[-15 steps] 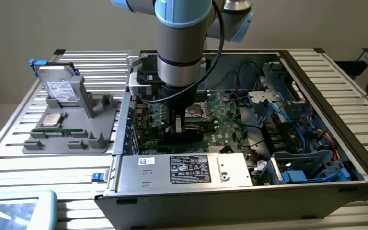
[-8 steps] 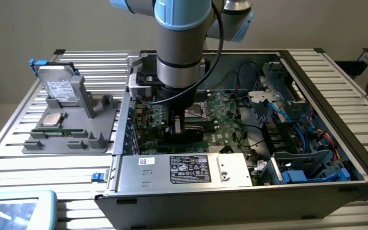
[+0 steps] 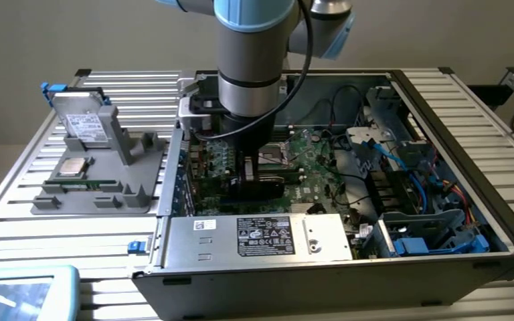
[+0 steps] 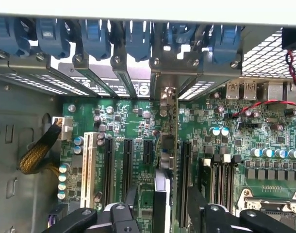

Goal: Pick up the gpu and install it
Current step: 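Insert the gpu into the slot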

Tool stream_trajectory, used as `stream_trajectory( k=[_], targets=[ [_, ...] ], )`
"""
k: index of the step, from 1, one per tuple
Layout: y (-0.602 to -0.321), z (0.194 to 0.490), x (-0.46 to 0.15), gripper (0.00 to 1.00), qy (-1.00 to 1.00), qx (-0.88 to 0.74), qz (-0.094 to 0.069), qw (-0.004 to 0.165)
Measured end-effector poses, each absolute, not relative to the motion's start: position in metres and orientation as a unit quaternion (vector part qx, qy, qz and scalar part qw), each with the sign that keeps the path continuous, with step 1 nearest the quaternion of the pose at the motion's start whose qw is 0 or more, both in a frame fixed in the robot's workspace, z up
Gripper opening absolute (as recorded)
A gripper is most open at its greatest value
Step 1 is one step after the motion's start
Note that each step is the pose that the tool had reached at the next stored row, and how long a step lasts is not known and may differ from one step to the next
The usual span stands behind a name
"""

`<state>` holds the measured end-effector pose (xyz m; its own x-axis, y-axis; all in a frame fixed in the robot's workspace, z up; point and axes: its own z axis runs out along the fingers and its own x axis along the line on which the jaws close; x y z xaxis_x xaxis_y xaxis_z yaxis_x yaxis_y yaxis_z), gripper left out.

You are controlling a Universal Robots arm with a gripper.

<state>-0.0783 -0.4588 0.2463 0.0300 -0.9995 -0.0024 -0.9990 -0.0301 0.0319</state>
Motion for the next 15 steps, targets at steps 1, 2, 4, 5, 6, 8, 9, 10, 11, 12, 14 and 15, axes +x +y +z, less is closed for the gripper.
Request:
stream_trajectory(
  k=[1, 2, 4, 5, 6, 8, 9, 10, 11, 12, 14, 15],
  targets=[
    [-0.459, 0.249, -0.078, 0.53, -0.696, 0.718, -0.011, 0.01],
    [-0.459, 0.252, -0.078, 0.53, -0.696, 0.718, -0.011, 0.01],
    [-0.459, 0.26, -0.079, 0.53, -0.696, 0.718, -0.011, 0.01],
    [-0.459, 0.265, -0.079, 0.53, -0.696, 0.718, -0.011, 0.01],
    [-0.459, 0.269, -0.079, 0.53, -0.696, 0.718, -0.011, 0.01],
    [-0.459, 0.278, -0.08, 0.53, -0.696, 0.718, -0.011, 0.01],
    [-0.459, 0.282, -0.081, 0.53, -0.696, 0.718, -0.011, 0.009],
    [-0.459, 0.286, -0.081, 0.53, -0.696, 0.718, -0.011, 0.009],
    [-0.459, 0.29, -0.081, 0.53, -0.696, 0.718, -0.011, 0.009],
    [-0.459, 0.293, -0.082, 0.53, -0.696, 0.718, -0.011, 0.009],
    [-0.459, 0.295, -0.082, 0.53, -0.696, 0.718, -0.011, 0.009],
    [-0.459, 0.295, -0.082, 0.53, -0.696, 0.718, -0.011, 0.009]
  ],
)
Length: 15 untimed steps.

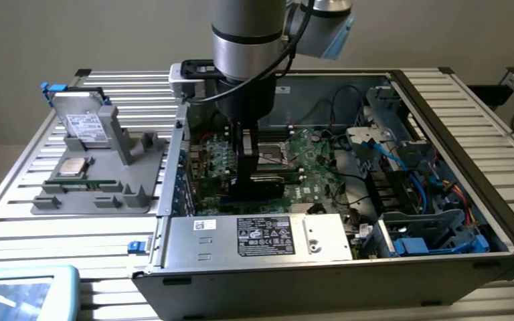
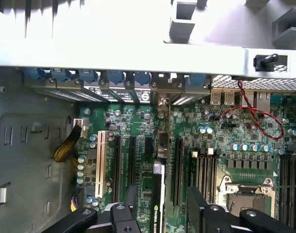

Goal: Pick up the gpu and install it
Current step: 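Insert the gpu into the slot, then press down on the gpu until it lock into place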

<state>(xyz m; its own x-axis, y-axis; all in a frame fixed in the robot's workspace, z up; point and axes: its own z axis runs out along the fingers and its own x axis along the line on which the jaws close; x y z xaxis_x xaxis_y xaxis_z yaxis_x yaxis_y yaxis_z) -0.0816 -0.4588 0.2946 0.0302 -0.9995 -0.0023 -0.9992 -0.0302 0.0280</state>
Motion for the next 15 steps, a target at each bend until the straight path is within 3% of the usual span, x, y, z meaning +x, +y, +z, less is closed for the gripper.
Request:
stream_trajectory(
  k=[15],
  targets=[
    [-0.4588, 0.2946, -0.0816, 0.51, -0.696, 0.718, -0.011, 0.009]
  ],
)
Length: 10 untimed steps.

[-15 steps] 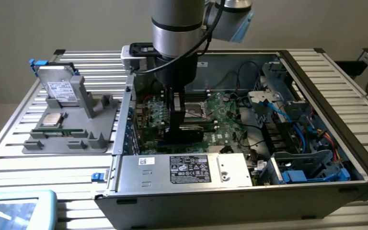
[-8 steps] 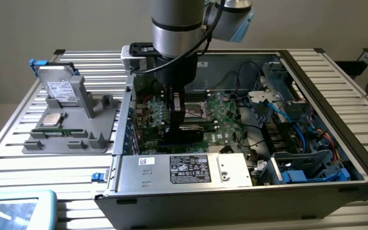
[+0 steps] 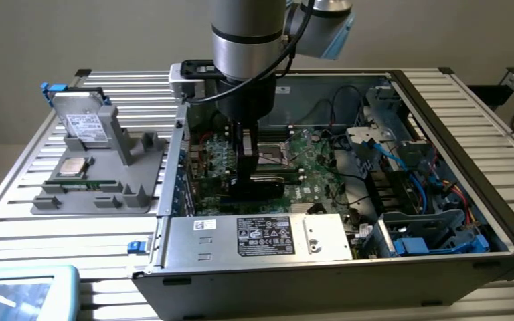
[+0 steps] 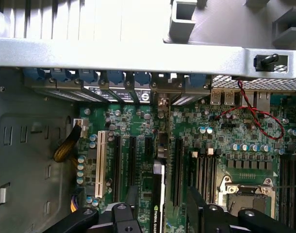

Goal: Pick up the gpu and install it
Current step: 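Press down on the gpu until it lock into place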

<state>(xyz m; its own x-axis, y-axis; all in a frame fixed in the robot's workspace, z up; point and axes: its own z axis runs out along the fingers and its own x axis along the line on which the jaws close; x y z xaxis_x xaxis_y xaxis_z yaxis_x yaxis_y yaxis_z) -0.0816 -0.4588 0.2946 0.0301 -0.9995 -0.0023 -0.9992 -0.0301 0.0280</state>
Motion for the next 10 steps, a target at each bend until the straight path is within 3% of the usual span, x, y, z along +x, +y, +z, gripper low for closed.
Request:
stream_trajectory(
  k=[6, 10],
  targets=[
    [-0.4588, 0.2947, -0.0816, 0.2, -0.696, 0.718, -0.011, 0.009],
    [-0.4588, 0.2947, -0.0816, 0.11, -0.696, 0.718, -0.011, 0.009]
  ],
)
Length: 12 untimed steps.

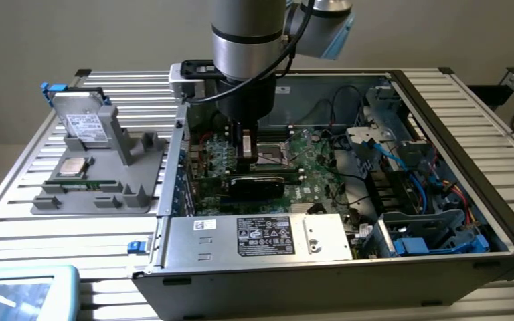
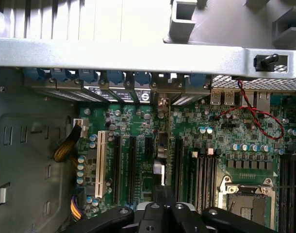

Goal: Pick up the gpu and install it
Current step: 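Press down on the gpu until it lock into place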

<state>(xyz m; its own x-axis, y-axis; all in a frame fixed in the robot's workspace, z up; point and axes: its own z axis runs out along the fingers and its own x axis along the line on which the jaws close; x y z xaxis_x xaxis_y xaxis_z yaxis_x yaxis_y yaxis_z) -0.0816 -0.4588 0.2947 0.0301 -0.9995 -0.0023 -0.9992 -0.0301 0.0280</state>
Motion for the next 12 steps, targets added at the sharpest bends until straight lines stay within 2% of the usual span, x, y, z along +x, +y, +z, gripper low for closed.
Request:
stream_trajectory(
  k=[12],
  targets=[
    [-0.455, 0.285, -0.1, 0.11, -0.697, 0.717, 0.004, 0.005]
  ],
)
